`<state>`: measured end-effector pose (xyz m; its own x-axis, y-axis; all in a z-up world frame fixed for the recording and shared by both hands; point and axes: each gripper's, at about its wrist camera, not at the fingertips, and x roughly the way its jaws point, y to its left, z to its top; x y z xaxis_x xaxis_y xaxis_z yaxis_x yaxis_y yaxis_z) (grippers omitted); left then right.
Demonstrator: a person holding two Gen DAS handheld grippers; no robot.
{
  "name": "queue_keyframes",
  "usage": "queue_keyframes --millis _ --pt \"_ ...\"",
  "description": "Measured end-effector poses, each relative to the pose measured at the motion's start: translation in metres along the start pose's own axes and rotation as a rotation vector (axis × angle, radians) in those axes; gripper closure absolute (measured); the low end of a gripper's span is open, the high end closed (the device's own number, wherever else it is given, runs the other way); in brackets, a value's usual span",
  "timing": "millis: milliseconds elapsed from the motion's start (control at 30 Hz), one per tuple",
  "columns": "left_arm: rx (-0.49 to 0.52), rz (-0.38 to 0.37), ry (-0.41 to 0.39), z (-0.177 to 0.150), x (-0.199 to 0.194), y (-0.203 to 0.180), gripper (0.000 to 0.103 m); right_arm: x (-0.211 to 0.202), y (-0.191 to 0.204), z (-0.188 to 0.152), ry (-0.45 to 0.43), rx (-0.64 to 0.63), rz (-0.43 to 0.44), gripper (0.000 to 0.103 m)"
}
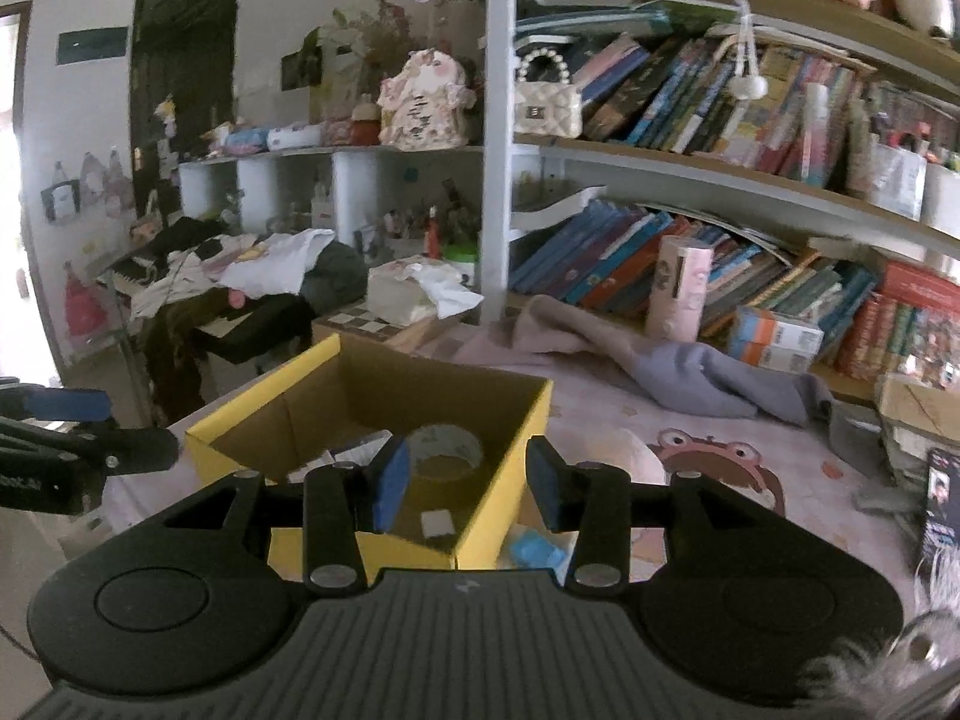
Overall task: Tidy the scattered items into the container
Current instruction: 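Withdraw both tools from the box and move toward the pink plush toy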
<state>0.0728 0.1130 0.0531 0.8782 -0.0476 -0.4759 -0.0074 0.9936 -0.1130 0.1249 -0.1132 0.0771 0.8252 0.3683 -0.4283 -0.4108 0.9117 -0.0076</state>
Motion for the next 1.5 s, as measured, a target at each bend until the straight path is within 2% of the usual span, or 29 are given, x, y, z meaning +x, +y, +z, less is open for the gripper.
queue_keyframes --millis 100,233,400,533,1033,1500 --pt "-0.010 0.012 0.002 -0.010 -0.010 0.000 0.012 -0.011 0.001 -0.015 0.008 0.046 -0.031 0.062" --pt "-0.019 0.011 0.018 -0.023 -0.020 -0.002 0.012 -0.018 0.002 -0.033 0.067 0.081 -0.033 0.062" --pt "-0.005 -0.003 0.032 -0.037 -0.028 -0.009 0.012 -0.024 0.011 -0.051 0.124 0.072 -0.031 0.062" --pt "0.016 -0.026 0.075 -0.045 -0.025 -0.016 0.012 -0.026 0.021 -0.060 0.157 0.035 -0.032 0.062" --pt "0.108 -0.192 0.115 -0.055 -0.015 -0.051 0.012 -0.046 0.013 -0.074 0.198 0.053 -0.130 0.060" --pt "0.183 -0.311 0.160 -0.053 0.014 -0.091 0.012 -0.049 -0.020 -0.087 0.247 0.085 -0.214 0.056"
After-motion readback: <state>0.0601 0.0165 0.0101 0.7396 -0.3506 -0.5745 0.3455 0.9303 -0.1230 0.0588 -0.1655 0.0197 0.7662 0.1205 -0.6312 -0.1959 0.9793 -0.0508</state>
